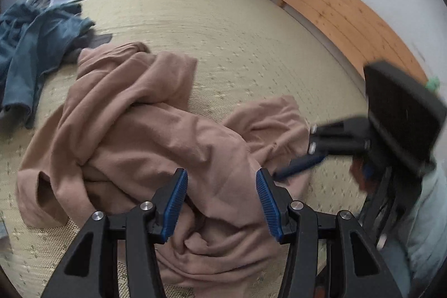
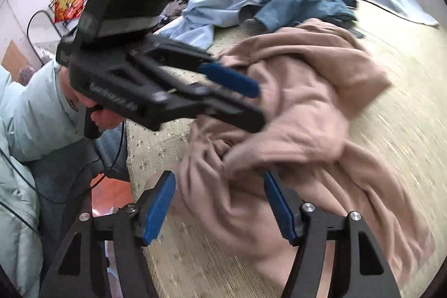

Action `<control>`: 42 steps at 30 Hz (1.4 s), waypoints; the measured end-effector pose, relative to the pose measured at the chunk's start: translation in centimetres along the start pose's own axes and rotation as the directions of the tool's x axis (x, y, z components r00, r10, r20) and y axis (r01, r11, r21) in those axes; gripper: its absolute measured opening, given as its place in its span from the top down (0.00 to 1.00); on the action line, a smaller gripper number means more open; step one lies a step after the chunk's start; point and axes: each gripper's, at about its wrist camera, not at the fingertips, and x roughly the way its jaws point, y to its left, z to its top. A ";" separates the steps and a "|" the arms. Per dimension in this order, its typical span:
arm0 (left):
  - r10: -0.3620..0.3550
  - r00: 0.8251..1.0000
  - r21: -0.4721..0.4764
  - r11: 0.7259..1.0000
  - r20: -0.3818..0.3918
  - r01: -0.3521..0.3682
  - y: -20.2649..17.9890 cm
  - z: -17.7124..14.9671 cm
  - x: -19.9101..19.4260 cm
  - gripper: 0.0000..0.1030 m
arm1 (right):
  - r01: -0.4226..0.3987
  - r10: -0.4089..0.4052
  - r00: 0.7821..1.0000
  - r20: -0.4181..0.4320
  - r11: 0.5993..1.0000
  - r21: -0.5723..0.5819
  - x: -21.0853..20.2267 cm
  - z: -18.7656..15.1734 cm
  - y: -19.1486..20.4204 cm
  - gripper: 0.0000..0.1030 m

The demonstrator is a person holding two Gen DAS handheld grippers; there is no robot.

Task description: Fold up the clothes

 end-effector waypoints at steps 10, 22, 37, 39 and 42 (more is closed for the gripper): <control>0.143 0.989 0.177 0.975 -0.045 -0.133 -4.4 -0.7 2.3 0.47 | 0.126 -0.150 0.981 0.126 0.976 0.175 -4.8 -2.0 -4.5 0.32; 0.052 0.997 -0.049 0.998 0.063 -0.049 1.1 0.4 -1.7 0.88 | 0.132 -0.153 0.976 0.158 0.982 0.138 -4.3 -0.6 -3.4 0.32; -0.154 0.899 -0.345 0.887 0.410 0.309 11.3 -0.5 -11.6 0.91 | 0.213 -0.199 0.938 0.283 0.977 -0.017 -1.1 5.3 0.9 0.32; -0.174 0.873 -0.334 0.876 0.456 0.349 11.8 -0.7 -12.8 0.91 | 0.229 -0.212 0.929 0.302 0.973 -0.020 -0.7 6.1 1.2 0.32; -0.178 0.851 -0.334 0.864 0.494 0.376 12.5 -1.1 -14.0 0.91 | 0.244 -0.221 0.924 0.312 0.969 -0.036 0.4 7.4 2.0 0.32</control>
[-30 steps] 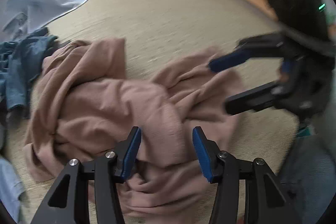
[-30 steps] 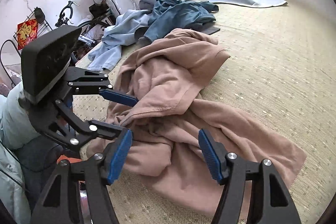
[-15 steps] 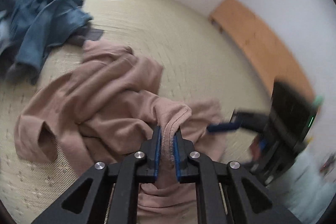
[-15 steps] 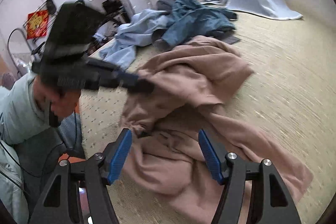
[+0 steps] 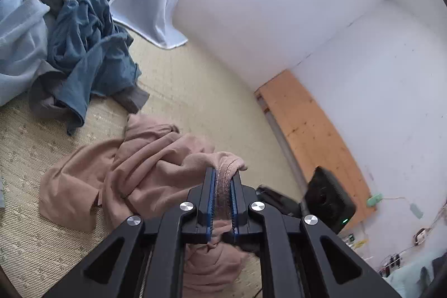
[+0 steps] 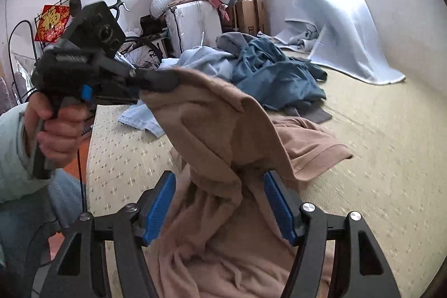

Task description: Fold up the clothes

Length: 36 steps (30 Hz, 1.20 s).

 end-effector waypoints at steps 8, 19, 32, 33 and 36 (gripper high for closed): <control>-0.023 0.999 -0.051 0.998 0.025 0.024 2.4 0.5 -2.0 0.91 | -0.164 0.151 0.984 0.097 0.975 0.147 3.0 2.0 -0.3 0.33; -0.005 1.000 -0.077 0.997 0.024 0.006 3.2 0.2 -2.8 0.91 | -0.139 0.123 0.987 0.105 0.978 0.158 5.8 3.5 1.0 0.94; 0.283 0.957 -0.303 0.919 0.059 -0.253 9.5 0.2 -4.5 0.91 | -0.279 0.257 0.957 -0.135 0.944 -0.179 6.3 1.9 8.5 0.95; 0.311 0.950 -0.314 0.906 0.041 -0.283 10.2 0.1 -4.3 0.91 | -0.293 0.260 0.949 -0.177 0.936 -0.196 7.0 1.4 9.2 0.93; 0.358 0.934 -0.345 0.876 -0.004 -0.338 11.9 -0.5 -3.9 0.91 | -0.310 0.236 0.925 -0.297 0.922 -0.232 9.0 -0.2 10.5 0.90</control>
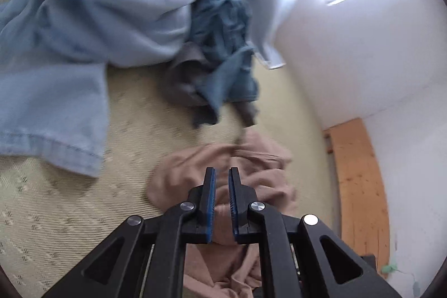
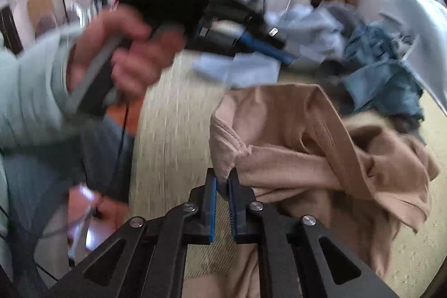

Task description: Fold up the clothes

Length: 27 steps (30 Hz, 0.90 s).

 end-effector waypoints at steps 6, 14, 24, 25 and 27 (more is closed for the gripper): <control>0.029 0.999 -0.040 0.999 -0.035 -0.030 1.3 -1.1 0.3 0.88 | -0.063 0.063 0.998 -0.011 0.998 0.026 -0.2 -0.5 -0.4 0.47; -0.090 0.993 -0.279 0.958 -0.080 0.064 2.3 -5.8 -2.1 0.69 | -0.057 0.056 0.998 0.024 0.997 0.050 -2.4 -0.2 -1.1 0.47; -0.172 0.966 -0.645 0.764 -0.192 0.008 3.3 -13.0 -0.6 0.69 | -0.035 0.028 0.997 0.078 0.996 0.082 -4.3 -0.4 -1.9 0.47; -0.174 0.968 -0.650 0.759 -0.182 0.014 3.2 -13.2 -0.5 0.69 | -0.036 0.029 0.996 0.081 0.996 0.082 -4.4 -0.3 -2.0 0.47; -0.176 0.971 -0.670 0.742 -0.164 0.022 2.9 -13.6 -0.6 0.69 | -0.035 0.028 0.996 0.086 0.996 0.083 -4.6 -0.4 -1.9 0.47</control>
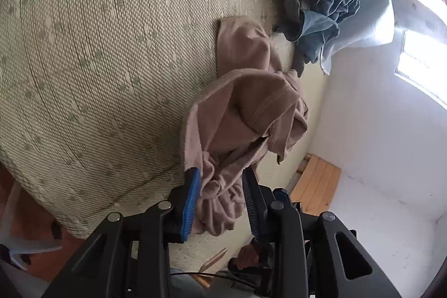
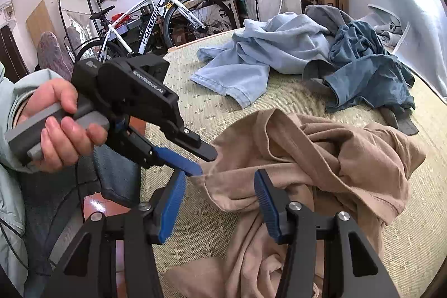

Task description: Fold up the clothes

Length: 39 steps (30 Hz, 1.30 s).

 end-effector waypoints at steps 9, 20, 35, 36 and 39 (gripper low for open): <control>0.014 1.000 -0.045 0.999 0.024 -0.013 0.3 -2.5 -1.4 0.69 | 0.083 -0.083 0.997 0.000 0.994 0.070 0.7 0.2 -1.2 0.47; 0.008 0.998 -0.099 0.995 0.055 -0.003 1.7 -1.4 -0.8 0.69 | 0.222 -0.210 0.974 -0.087 0.963 0.152 4.0 1.0 -2.0 0.51; -0.082 0.987 -0.284 0.952 0.136 0.118 3.9 -1.3 0.4 0.69 | 0.243 -0.221 0.962 -0.160 0.960 0.136 5.0 0.3 -2.3 0.97; -0.087 0.985 -0.291 0.948 0.146 0.127 4.0 -1.2 0.4 0.69 | 0.239 -0.217 0.963 -0.160 0.962 0.132 5.1 0.3 -2.2 0.97; -0.104 0.986 -0.283 0.949 0.129 0.138 3.7 -1.1 1.0 0.69 | 0.232 -0.211 0.964 -0.160 0.965 0.122 5.1 0.3 -1.9 0.97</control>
